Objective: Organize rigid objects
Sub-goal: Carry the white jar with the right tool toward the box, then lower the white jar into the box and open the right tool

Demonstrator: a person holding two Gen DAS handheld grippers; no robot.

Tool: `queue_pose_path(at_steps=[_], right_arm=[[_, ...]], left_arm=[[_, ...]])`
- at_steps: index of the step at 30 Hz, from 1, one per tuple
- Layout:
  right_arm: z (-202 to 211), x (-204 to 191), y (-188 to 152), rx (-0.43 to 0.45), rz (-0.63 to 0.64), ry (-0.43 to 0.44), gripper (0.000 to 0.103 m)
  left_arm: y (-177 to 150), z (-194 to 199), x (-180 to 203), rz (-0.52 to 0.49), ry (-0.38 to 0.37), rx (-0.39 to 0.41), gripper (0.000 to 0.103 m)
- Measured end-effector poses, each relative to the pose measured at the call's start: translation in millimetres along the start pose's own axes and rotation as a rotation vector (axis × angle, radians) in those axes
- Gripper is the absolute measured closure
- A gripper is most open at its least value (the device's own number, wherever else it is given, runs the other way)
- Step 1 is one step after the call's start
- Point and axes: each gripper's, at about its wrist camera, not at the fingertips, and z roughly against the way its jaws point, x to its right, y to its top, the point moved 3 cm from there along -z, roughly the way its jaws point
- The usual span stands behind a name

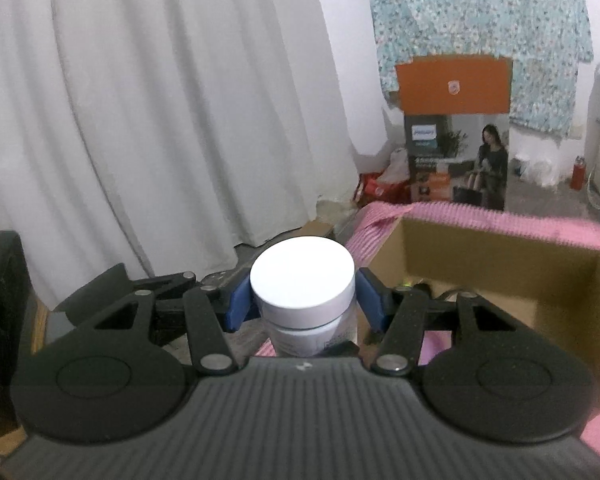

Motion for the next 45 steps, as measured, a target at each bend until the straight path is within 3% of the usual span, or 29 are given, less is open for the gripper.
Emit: queue_pose_path(at_steps=[3,9,18,25,34,45], right_arm=[[4.1,25.0,24.3,-0.004,0.008,-0.027,0.049],[-6.4,98.5,54.9,-0.040,-0.020,-0.101,0.050],[-63.4,214.2,60.0,-0.162,-0.130,-0.140,0.051],[-111.0,261.3,52.4,-0.219,-0.154,-0.143,0.051],[-166.0,294.8,44.7,-0.280,-0.183,-0.136,0.051],[-178.6,288.7,37.0,-0.329,-0.120,-0.164,0.050]], left_arm=[[22.3,-22.8,7.6,-0.006,-0.046,-0.014,0.049],[51.2,-93.5,24.1,0.017,-0.139,-0.116,0.049],[45.4,-206.1,27.5,0.071,-0.188,-0.317,0.049],[41.0,-269.9,17.8,0.094,-0.176,-0.415,0.049],[33.1,-298.1,20.0,0.064,-0.139,-0.481,0.048],[32.6,-290.9,16.6,0.064,-0.155,-0.496,0.042]])
